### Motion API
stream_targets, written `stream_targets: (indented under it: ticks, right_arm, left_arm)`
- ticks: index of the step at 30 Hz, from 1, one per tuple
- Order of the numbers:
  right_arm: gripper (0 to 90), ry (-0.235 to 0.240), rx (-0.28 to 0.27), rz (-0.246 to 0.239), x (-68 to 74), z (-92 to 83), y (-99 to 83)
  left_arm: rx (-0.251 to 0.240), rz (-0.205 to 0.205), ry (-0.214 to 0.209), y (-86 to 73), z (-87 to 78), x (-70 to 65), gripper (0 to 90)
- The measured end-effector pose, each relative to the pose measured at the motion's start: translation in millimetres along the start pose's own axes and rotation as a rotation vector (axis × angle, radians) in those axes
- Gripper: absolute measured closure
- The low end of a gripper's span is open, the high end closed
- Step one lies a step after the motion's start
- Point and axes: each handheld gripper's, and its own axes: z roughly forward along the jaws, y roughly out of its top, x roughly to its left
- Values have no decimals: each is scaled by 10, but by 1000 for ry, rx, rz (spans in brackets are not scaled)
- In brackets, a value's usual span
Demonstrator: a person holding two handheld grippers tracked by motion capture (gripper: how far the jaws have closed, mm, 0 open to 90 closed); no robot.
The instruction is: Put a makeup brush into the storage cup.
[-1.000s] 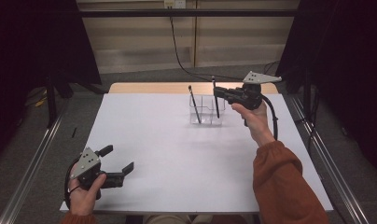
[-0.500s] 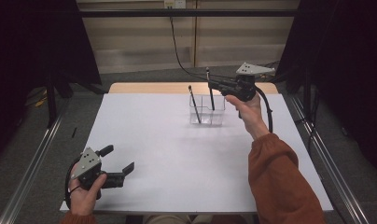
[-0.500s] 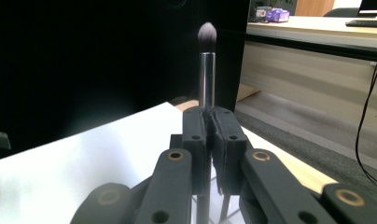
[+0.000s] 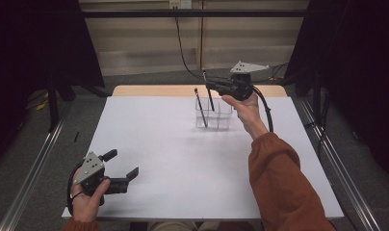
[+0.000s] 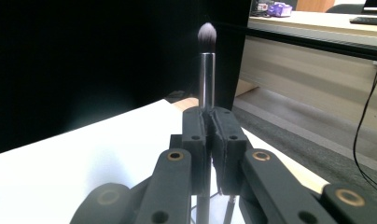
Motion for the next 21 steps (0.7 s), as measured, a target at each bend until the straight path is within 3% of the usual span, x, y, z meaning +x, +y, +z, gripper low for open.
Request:
stream_targets:
  ticks: [11,21]
  right_arm:
    - [842,-8,0,-1,7,206,56]
    - [842,-60,-14,22,-41,379,77]
  left_arm:
    - [0,0,-5,0,6,-1,22]
    - [-8,-5,-3,-1,-3,5,21]
